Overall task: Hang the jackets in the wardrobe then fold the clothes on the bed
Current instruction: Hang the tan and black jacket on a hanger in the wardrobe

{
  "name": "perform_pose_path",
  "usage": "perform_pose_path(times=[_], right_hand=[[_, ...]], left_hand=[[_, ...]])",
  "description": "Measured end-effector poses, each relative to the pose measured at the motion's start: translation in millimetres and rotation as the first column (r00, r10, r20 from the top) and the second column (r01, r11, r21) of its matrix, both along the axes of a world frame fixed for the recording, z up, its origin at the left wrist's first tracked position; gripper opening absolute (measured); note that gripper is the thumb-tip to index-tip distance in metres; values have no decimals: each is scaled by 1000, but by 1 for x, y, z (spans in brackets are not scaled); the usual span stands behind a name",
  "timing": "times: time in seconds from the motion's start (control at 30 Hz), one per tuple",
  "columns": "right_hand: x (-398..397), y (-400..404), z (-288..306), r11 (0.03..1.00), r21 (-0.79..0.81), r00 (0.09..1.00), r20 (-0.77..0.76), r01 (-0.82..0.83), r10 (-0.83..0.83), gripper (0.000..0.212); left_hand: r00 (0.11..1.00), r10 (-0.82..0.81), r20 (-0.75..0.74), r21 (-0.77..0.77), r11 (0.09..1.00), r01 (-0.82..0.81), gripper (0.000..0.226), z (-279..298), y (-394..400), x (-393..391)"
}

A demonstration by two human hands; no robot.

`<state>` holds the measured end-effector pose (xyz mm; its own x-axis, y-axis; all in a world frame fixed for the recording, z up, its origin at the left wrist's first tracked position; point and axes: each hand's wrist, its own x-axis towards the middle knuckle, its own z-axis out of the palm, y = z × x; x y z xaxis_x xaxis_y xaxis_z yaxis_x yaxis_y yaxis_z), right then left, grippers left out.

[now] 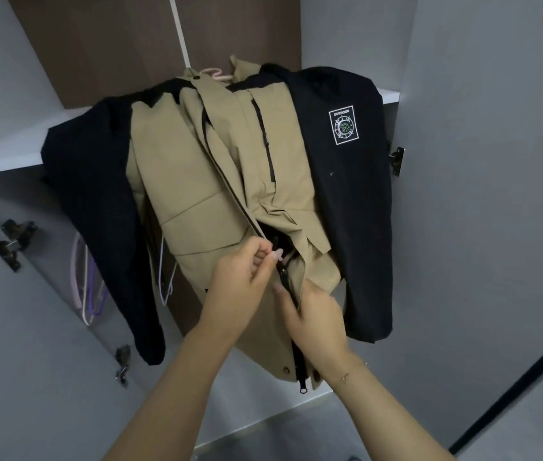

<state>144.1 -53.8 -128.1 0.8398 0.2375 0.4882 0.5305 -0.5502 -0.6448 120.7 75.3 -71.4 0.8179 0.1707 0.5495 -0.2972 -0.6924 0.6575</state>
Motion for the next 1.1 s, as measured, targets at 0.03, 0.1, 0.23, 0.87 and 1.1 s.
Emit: perform_pose_path(times=[0.03,0.1,0.23,0.87,1.1], right_hand=[[-2,0,-3,1000,19,999,29,-24,24,33],[-9,-2,-10,994,72,996,52,-79,75,36],[-27,-7,-27,982,97,986,55,-161,156,35],[19,4,36,1000,-18,968,251,-5,10,31],[-2,9,16,783,608,954,-133,-136,269,40]], left_hand=[[1000,27,15,-6,1000,-27,11,0,3,1],[997,70,41,-14,997,-70,9,0,7,5],[975,187,124,-88,980,-177,8,7,19,20],[902,-432,4,-339,848,408,21,23,25,11],[987,-151,59,-361,918,162,15,18,33,24]])
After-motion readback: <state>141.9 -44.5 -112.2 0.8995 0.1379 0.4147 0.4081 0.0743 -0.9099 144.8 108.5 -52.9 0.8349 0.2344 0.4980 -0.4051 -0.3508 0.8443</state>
